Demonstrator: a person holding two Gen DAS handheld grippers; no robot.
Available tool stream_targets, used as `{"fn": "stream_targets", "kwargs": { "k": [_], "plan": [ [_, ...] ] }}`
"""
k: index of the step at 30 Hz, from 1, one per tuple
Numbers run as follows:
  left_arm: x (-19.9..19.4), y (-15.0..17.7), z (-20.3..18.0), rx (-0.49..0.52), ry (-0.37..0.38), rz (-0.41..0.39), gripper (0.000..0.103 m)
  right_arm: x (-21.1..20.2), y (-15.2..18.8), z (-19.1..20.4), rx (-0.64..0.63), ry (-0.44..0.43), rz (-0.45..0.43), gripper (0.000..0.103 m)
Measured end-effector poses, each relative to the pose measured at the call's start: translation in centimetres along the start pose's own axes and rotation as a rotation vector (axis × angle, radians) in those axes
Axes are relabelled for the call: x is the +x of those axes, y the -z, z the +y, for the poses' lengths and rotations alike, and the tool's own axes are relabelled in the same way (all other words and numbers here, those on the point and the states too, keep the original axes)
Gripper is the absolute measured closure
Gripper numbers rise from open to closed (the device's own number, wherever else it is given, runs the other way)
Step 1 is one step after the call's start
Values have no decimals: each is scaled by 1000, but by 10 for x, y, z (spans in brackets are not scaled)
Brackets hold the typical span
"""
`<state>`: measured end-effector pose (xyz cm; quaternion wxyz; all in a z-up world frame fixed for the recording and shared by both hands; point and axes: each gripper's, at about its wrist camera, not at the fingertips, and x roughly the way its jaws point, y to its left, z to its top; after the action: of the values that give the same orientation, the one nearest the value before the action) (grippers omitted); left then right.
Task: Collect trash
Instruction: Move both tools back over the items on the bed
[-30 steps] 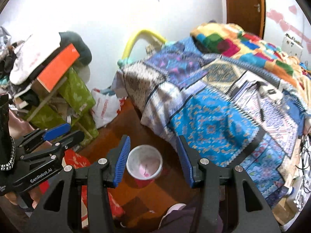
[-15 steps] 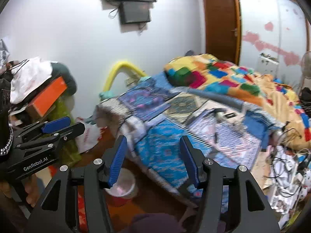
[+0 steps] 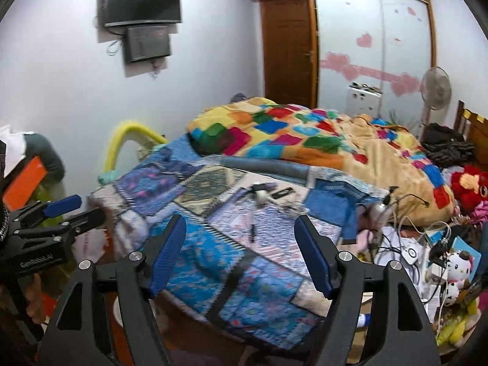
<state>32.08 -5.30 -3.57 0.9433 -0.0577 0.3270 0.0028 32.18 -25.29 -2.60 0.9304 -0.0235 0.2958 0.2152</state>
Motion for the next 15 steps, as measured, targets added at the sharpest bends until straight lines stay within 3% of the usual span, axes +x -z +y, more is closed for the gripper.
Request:
{"fn": "stream_targets", "kwargs": {
  "k": [15],
  "plan": [
    [153,-8,-21,19,40,148,33,108,14,-98,193,48,169,33]
  ]
}}
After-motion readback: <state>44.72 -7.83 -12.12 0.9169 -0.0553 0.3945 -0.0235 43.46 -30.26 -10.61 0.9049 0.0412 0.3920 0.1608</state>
